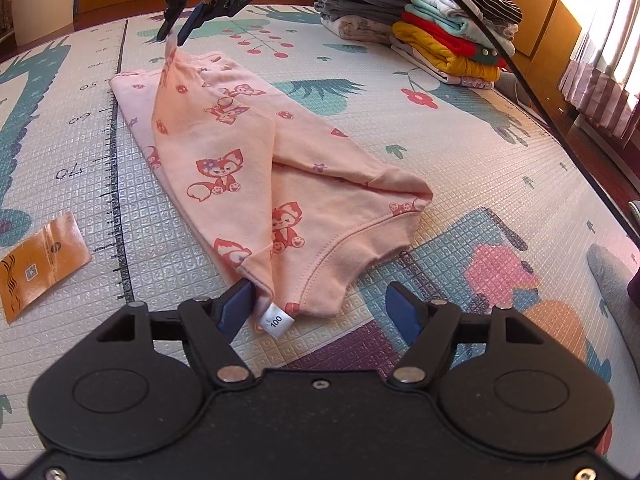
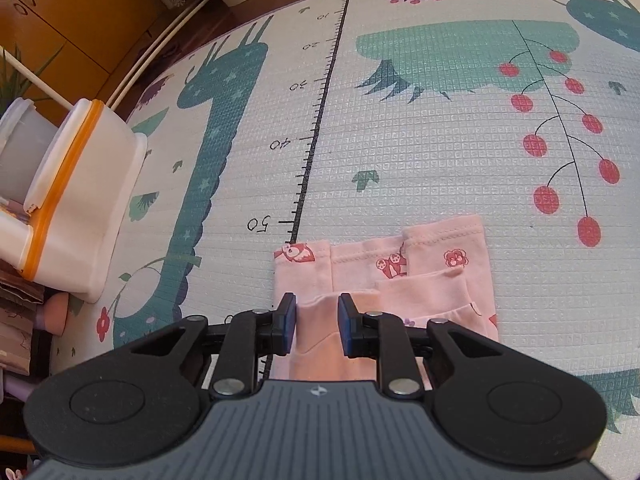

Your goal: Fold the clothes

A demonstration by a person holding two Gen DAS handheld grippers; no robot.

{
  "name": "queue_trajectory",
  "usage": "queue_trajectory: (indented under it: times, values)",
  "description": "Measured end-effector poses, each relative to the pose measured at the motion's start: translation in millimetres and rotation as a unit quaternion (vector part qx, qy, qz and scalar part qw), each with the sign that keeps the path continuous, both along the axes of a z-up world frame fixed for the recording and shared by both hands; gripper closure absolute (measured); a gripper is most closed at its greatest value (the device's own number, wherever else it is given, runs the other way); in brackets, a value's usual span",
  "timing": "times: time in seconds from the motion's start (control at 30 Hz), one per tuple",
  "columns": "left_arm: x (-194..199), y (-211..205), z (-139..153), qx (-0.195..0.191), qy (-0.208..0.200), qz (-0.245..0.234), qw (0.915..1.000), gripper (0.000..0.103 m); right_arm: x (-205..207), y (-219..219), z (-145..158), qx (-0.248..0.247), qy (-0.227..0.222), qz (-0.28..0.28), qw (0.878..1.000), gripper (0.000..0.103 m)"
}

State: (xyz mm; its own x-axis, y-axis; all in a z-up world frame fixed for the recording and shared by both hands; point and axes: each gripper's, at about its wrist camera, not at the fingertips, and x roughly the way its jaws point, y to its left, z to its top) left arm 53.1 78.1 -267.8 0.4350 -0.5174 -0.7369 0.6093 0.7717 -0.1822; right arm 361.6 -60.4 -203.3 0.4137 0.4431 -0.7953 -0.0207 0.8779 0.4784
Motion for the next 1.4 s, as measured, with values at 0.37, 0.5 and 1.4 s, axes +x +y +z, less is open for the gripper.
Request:
queue_trajectory:
  times: [0.37,0.5,1.4]
  values:
    - [-1,-3,0,0.002,-0.001,-0.002,1.0,0.028,-24,9,-33,-0.114,-0.05,0.101,0.987,0.066]
    - [-2,-3,0,0.002,-0.001,-0.002,1.0,0.028,-32,18,-40,-0.145,-0.066,0.134,0.978,0.079]
    - [-17,-2,13,0.139,-0.07,-0.053,0.9864,0.031,-304,-53,-11,-0.262,-0.232,0.437,0.829,0.071]
